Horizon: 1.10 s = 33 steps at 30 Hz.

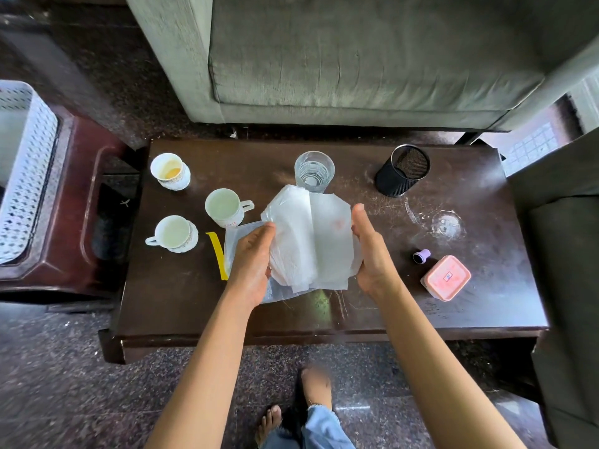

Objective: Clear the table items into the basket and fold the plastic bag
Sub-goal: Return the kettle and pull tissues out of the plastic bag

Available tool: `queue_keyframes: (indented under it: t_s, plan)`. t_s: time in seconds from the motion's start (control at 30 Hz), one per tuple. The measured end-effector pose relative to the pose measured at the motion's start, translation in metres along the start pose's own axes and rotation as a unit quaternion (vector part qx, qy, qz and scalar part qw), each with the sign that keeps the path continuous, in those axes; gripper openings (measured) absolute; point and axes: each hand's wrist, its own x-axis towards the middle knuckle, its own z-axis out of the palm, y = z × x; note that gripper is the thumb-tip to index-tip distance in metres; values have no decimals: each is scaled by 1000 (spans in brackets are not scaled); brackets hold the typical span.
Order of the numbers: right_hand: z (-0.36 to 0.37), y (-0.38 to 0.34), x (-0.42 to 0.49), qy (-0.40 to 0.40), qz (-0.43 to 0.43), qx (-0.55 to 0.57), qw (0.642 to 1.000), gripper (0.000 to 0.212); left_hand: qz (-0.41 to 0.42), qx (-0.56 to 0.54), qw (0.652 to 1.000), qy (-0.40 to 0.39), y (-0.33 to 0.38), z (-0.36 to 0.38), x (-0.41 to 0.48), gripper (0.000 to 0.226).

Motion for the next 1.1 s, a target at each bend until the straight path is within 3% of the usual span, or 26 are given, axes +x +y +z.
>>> queue_keyframes:
  t_s: [0.13, 0.2, 0.33, 0.47, 0.53, 0.67, 0.9, 1.0, 1.1]
  plan:
    - [10, 5, -5, 104, -111, -168, 974, 43, 2, 1, 1000, -7, 0, 2, -4, 15]
    - [14, 3, -11, 116, -172, -246, 947, 49, 7, -8, 1000, -13, 0, 5, -5, 15]
    - [24, 3, -20, 68, -259, -354, 896, 69, 10, -14, 999, -28, 1, 11, -7, 17]
    - [29, 8, -20, 59, -325, -415, 848, 25, 8, -8, 999, -40, 0, 14, -7, 15]
    - [32, 9, -20, 71, -322, -424, 843, 25, 6, -8, 999, -46, 1, 15, -7, 14]
    - [34, 10, -20, 82, -288, -416, 859, 46, 11, -2, 999, -50, 1, 16, -8, 16]
    - [31, 5, -19, 90, -238, -320, 913, 14, 18, -14, 998, -60, 5, 21, -8, 13]
    - [24, 6, -12, 95, -202, -276, 935, 12, 21, -5, 999, -43, 5, 22, -3, 12]
    - [17, 6, -8, 92, -160, -153, 971, 18, 18, -12, 999, -37, 6, 20, 0, 14]
